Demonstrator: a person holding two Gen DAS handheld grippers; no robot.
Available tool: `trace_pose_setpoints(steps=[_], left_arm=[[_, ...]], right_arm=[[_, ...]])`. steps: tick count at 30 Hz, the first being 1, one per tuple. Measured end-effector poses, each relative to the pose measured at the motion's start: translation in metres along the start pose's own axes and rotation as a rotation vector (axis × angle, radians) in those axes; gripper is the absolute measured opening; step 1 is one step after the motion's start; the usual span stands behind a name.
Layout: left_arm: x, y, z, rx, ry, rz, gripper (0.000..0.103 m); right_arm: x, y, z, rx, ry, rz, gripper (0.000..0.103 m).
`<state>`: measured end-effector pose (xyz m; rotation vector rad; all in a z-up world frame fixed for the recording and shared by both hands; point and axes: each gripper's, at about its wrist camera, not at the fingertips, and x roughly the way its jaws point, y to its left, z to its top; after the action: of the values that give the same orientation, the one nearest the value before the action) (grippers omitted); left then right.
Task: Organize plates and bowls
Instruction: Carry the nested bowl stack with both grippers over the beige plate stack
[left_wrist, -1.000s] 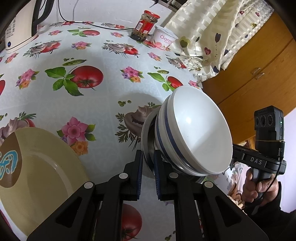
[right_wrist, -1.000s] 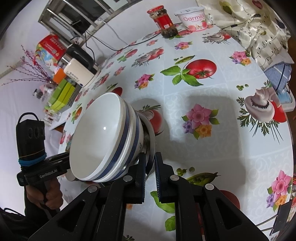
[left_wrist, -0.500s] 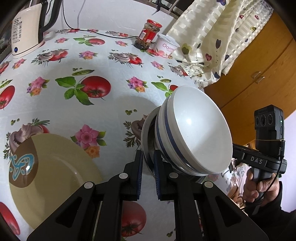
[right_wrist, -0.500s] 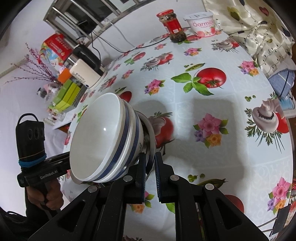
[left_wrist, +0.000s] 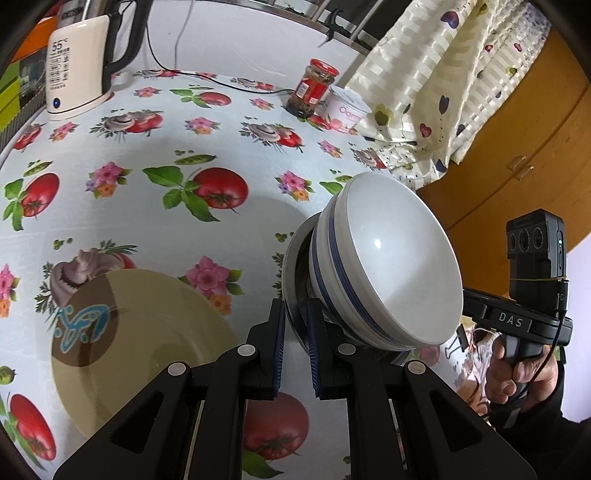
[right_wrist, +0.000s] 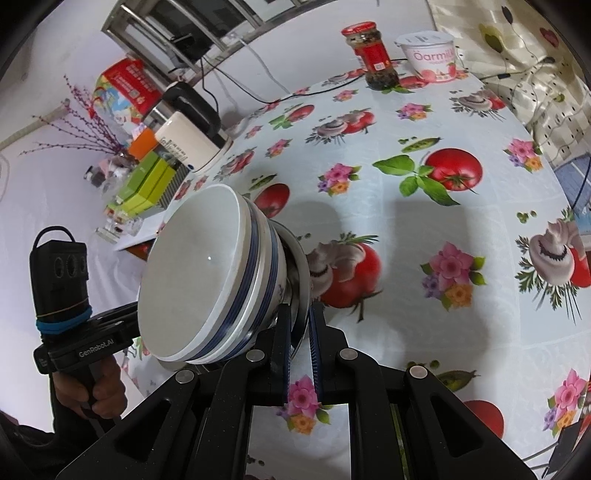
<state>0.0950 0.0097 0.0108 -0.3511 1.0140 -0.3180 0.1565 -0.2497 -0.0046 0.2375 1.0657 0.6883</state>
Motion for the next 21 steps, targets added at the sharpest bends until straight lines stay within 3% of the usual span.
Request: trace_pose_setpoints(steps=[21], left_arm=[[-0.041, 0.043, -0.013, -0.090, -0.064, 0.079, 0.011]], right_arm=[[0.036, 0.051, 0.013, -0.095, 0.059, 0.058, 0.010]])
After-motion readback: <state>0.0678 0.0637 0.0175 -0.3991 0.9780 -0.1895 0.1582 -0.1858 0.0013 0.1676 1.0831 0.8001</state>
